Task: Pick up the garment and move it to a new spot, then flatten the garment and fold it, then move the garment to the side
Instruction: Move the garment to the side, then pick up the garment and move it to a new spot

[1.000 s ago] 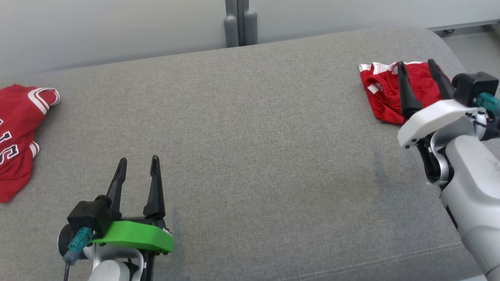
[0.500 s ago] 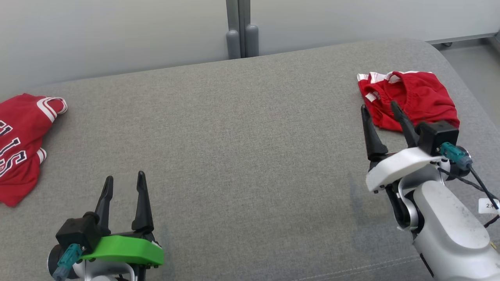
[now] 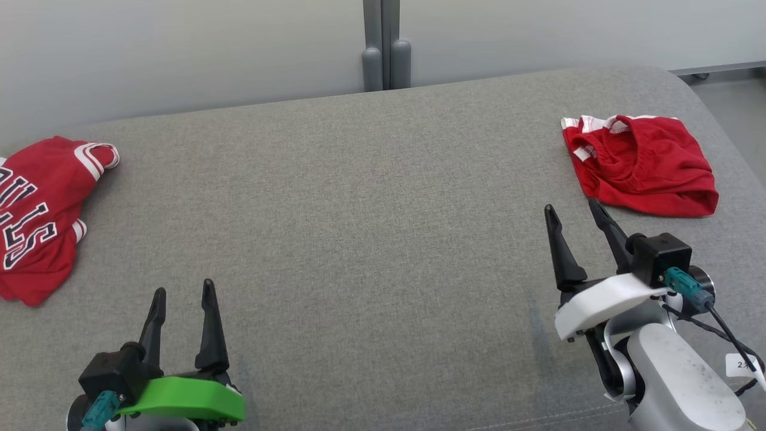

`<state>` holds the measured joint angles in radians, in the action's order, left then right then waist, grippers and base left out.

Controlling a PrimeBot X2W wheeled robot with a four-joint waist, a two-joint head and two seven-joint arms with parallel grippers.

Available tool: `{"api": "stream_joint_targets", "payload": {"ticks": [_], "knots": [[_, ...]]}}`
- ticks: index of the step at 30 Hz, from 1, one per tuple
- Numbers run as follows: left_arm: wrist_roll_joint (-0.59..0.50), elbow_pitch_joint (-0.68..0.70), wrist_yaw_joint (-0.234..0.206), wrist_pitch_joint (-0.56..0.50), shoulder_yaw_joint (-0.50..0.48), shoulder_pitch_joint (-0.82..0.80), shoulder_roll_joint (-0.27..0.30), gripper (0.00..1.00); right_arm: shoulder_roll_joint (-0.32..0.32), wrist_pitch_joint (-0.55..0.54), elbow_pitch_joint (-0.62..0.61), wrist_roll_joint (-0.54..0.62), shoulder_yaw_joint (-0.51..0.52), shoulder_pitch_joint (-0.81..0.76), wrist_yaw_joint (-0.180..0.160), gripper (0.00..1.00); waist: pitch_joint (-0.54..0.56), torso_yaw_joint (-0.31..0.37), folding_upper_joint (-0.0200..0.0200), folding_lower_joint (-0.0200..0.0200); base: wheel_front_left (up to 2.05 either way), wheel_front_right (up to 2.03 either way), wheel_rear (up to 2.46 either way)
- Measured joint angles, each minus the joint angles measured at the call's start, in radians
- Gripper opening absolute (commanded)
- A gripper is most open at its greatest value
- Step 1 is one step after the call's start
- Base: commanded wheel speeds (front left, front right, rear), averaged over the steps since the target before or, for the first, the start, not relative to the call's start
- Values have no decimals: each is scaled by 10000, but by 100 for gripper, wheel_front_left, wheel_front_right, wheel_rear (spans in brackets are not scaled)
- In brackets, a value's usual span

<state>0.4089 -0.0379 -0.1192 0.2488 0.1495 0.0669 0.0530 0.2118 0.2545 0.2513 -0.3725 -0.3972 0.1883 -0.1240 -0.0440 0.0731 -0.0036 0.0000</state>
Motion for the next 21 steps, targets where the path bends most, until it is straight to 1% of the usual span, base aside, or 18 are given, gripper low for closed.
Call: {"api": "stream_joint_targets", "payload": {"ticks": [7, 18, 21], "knots": [[-15, 96, 0, 2, -21, 23, -15, 100, -163, 0, -280, 153, 56, -235, -8, 100, 0, -8, 0, 0, 0, 0, 0], [-92, 201, 0, 2, -12, 50, -27, 100, -201, 0, -612, 445, 322, -615, -12, 100, -17, -69, 0, 0, 0, 0, 0], [-155, 197, 0, 2, 173, 51, -46, 100, -186, 0, -750, 583, 525, -849, -12, 100, -29, -193, 1, 0, 0, 0, 0]]}}
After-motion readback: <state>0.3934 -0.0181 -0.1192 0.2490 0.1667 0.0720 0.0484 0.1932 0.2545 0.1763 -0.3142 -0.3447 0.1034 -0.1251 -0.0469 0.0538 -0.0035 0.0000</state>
